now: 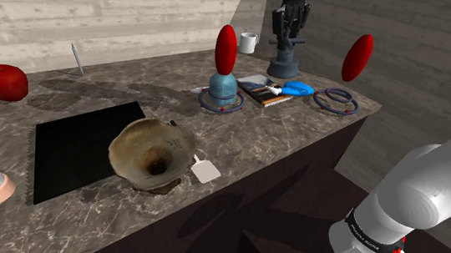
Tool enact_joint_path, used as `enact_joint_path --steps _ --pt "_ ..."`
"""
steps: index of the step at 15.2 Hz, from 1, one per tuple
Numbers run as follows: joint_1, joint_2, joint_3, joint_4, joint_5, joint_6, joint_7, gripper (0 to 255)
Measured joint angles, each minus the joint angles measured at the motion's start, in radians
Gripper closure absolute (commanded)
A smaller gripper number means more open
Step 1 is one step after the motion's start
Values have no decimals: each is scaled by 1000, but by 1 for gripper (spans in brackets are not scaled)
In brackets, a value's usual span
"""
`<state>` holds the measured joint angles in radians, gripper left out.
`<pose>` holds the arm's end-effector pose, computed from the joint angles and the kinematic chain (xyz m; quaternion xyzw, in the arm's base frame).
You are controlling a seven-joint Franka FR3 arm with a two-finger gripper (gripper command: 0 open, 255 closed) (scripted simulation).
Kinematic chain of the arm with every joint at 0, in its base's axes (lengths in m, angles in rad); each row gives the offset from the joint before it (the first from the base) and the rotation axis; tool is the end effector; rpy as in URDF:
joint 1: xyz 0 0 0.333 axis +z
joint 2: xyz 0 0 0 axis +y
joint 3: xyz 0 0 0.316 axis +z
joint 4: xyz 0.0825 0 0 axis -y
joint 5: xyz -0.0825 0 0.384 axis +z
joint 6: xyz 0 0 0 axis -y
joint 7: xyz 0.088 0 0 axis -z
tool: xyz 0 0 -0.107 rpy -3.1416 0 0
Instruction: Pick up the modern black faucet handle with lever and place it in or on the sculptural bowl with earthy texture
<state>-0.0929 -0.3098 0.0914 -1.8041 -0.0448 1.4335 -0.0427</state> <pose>0.4405 0.0012 0.6582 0.9987 0.0156 -0.0318 0.0354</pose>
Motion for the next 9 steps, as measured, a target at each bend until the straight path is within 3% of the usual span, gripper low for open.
enact_joint_path --steps 9 --pt "78 45 151 71 50 -35 229 255"
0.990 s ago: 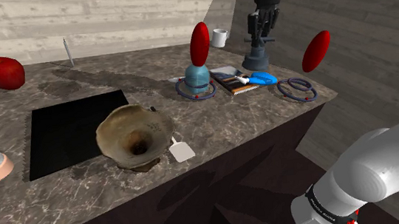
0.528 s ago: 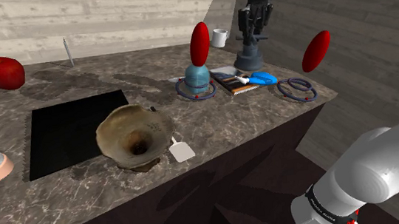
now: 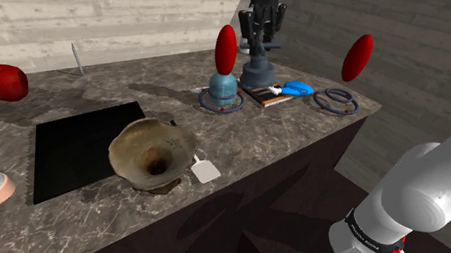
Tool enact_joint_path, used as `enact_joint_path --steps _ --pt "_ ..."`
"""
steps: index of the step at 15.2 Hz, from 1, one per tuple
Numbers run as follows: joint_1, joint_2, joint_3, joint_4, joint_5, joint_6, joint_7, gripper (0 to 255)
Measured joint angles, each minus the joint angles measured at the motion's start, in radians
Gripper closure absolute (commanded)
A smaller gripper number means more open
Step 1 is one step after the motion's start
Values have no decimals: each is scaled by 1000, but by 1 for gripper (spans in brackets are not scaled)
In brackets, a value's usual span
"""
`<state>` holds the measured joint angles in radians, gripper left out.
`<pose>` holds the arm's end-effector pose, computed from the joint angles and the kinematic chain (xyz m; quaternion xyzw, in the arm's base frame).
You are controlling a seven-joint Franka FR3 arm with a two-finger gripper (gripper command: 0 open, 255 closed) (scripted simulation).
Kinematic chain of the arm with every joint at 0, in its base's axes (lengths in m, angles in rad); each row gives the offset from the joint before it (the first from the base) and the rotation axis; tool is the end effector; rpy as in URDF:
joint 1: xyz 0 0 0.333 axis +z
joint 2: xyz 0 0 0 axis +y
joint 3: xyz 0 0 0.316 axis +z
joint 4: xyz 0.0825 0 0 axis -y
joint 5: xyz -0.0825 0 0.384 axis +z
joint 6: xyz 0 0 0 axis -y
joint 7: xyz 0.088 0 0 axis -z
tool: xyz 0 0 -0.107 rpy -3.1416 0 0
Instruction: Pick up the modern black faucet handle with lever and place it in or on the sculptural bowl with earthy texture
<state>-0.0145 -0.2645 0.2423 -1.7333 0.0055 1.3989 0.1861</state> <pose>0.4378 0.1197 0.6638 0.9987 0.0159 -0.0321 0.0358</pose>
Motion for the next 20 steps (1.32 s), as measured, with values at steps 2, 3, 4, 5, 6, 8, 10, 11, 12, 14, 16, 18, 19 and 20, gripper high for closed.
enact_joint_path --steps 2,3,4,5,6,8,10,11,12,14,16,18,19,20 --pt "16 26 33 35 5 -10 51 255" --pt "26 44 52 51 7 -9 80 255" --pt "36 70 73 85 6 -19 112 255" --pt "43 86 87 107 6 -26 135 255" --pt "53 99 103 126 6 -33 161 255" --pt "74 142 139 173 1 -40 219 255" --pt "101 187 179 233 -7 -59 286 255" --pt "112 211 193 257 -14 -61 311 255" --pt "126 240 210 293 -24 -72 341 255" --pt "154 297 240 353 -45 -84 395 255" --pt "196 374 272 455 -79 -120 460 255" --pt "244 447 297 546 -114 -148 518 255" --pt "275 497 308 610 -139 -169 546 255" --pt "306 542 315 665 -163 -186 571 255"
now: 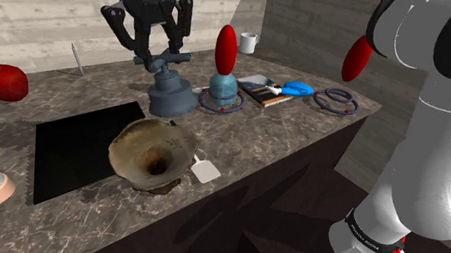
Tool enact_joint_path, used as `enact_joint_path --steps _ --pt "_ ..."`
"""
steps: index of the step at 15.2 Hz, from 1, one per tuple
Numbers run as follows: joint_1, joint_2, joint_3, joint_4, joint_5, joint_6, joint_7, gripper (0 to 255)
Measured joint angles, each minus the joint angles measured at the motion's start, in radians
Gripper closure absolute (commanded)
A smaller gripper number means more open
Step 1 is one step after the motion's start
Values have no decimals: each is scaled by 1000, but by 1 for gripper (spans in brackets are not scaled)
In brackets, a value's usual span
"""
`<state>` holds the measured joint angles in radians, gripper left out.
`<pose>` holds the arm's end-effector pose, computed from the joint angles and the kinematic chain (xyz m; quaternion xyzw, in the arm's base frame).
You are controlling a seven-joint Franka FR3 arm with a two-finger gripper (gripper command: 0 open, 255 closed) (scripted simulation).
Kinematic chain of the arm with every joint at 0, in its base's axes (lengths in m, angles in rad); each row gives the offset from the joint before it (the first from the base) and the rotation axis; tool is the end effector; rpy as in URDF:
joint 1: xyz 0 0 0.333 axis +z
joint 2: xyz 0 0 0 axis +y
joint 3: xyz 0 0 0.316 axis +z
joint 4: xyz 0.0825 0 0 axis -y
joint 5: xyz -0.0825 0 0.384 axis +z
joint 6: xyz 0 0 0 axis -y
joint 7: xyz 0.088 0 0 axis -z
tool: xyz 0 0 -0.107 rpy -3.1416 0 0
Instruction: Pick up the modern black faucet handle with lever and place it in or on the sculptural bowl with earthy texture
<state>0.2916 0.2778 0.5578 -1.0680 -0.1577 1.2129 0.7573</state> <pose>0.4442 0.3809 0.6812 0.9987 0.0166 -0.0318 0.0357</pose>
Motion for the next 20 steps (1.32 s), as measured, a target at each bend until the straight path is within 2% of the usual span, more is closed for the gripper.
enact_joint_path --steps 2,4,14,20 --pt "95 110 13 157 -60 -58 62 255" --pt "110 126 14 160 -66 -49 77 255" --pt "31 22 18 -128 -5 143 70 255" --pt "6 -13 16 -258 15 241 65 255"
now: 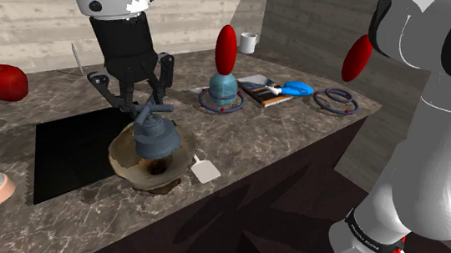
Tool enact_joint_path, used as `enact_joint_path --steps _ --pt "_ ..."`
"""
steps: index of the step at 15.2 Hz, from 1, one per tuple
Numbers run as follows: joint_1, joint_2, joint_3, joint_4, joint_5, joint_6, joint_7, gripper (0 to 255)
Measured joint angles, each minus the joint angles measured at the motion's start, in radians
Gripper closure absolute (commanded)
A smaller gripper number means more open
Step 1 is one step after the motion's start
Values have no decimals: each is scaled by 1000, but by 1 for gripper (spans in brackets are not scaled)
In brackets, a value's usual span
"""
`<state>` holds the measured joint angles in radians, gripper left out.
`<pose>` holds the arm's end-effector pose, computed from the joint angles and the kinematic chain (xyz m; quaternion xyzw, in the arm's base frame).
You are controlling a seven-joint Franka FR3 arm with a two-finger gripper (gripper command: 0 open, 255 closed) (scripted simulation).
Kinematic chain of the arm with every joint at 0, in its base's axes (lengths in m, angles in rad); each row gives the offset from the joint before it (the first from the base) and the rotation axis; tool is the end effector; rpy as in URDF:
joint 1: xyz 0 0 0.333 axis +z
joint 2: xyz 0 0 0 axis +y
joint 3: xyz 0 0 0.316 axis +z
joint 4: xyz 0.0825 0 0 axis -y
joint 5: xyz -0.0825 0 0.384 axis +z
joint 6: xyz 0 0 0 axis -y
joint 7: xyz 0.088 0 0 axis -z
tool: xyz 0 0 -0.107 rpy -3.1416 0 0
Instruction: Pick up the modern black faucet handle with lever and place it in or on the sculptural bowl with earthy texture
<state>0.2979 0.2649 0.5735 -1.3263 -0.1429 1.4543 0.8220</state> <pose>0.4412 0.4250 0.5943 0.9987 0.0152 -0.0321 0.0359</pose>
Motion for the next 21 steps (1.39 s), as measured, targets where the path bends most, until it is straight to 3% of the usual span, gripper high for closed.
enact_joint_path --steps 7,8,14,19,21 --pt "-6 -9 -1 -34 5 26 -2 255" --pt "-6 -9 -1 -34 5 26 -2 0" --pt "-6 -9 -1 -34 5 26 -2 0" --pt "43 72 1 192 -39 -126 9 0" --pt "48 76 2 209 -42 -140 12 0"
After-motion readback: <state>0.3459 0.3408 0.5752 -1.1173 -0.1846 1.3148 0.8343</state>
